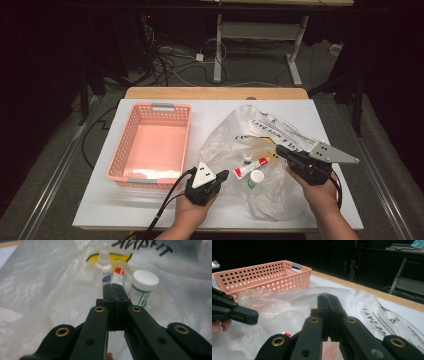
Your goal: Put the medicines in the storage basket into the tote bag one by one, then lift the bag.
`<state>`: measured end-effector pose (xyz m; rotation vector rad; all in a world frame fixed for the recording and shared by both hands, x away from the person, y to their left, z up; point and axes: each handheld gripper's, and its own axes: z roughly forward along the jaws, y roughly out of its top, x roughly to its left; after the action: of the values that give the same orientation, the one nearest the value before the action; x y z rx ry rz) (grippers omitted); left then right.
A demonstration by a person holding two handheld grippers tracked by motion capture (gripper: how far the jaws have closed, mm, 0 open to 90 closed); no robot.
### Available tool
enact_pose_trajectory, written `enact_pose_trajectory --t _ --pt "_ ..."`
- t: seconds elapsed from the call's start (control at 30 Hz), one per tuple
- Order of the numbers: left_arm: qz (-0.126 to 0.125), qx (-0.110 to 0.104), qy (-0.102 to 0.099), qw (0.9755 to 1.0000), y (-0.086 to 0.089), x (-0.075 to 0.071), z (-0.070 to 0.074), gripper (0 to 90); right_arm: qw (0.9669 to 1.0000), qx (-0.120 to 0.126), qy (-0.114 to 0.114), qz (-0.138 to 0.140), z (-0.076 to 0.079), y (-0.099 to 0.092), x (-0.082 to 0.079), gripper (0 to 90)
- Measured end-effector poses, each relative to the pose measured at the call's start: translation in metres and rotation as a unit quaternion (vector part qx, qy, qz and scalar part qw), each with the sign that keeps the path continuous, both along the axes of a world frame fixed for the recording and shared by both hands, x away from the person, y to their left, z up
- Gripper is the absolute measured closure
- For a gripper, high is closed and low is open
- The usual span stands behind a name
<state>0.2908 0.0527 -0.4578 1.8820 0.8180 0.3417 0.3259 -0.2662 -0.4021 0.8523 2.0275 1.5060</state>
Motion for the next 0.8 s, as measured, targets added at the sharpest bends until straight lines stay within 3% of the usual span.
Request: enact_pose_trajectory --t 0.27,0.4,0.53,0.6,0.63,0.67,0.7,0.77,0.8 --pt "0.008 -0.016 -0.022 0.9996 0.002 0.001 0.009 88.4 1.0 -0.003 -0.001 -0.003 -0.001 0.001 -0.001 90.0" --pt "0.013 -0.021 -0.023 0.9994 0.007 0.0 0.012 88.4 1.0 0.003 -0.003 -0.003 0.001 0.002 -0.003 90.0" --pt "0.019 -0.011 -0.012 0.9997 0.006 -0.001 0.009 88.3 1.0 0.001 -0.002 -0.003 -0.001 0.003 -0.001 90.0" --pt "0.012 0.008 0.017 0.9997 0.005 -0.003 0.002 87.7 1.0 0.0 -0.001 -0.002 -0.001 0.003 0.0 90.0" --pt "0.01 0.031 0.026 0.9991 0.004 -0.004 -0.004 80.7 1.0 0.002 0.0 -0.002 -0.001 0.003 0.0 90.0" --pt "0.008 0.044 0.027 0.9987 0.003 -0.005 -0.008 64.1 1.0 0.003 0.0 -0.002 -0.001 0.004 0.0 90.0" --pt "-0.002 0.06 0.043 0.9973 0.0 -0.001 -0.013 52.9 1.0 0.002 -0.001 -0.001 -0.001 0.004 -0.001 90.0" --pt "-0.01 0.083 0.101 0.9914 -0.01 0.012 -0.023 27.6 1.0 -0.001 0.002 0.001 -0.002 0.005 -0.002 90.0" --pt "-0.002 0.101 0.114 0.9884 -0.015 0.018 -0.029 17.9 1.0 -0.002 0.005 0.001 -0.003 0.006 -0.001 90.0"
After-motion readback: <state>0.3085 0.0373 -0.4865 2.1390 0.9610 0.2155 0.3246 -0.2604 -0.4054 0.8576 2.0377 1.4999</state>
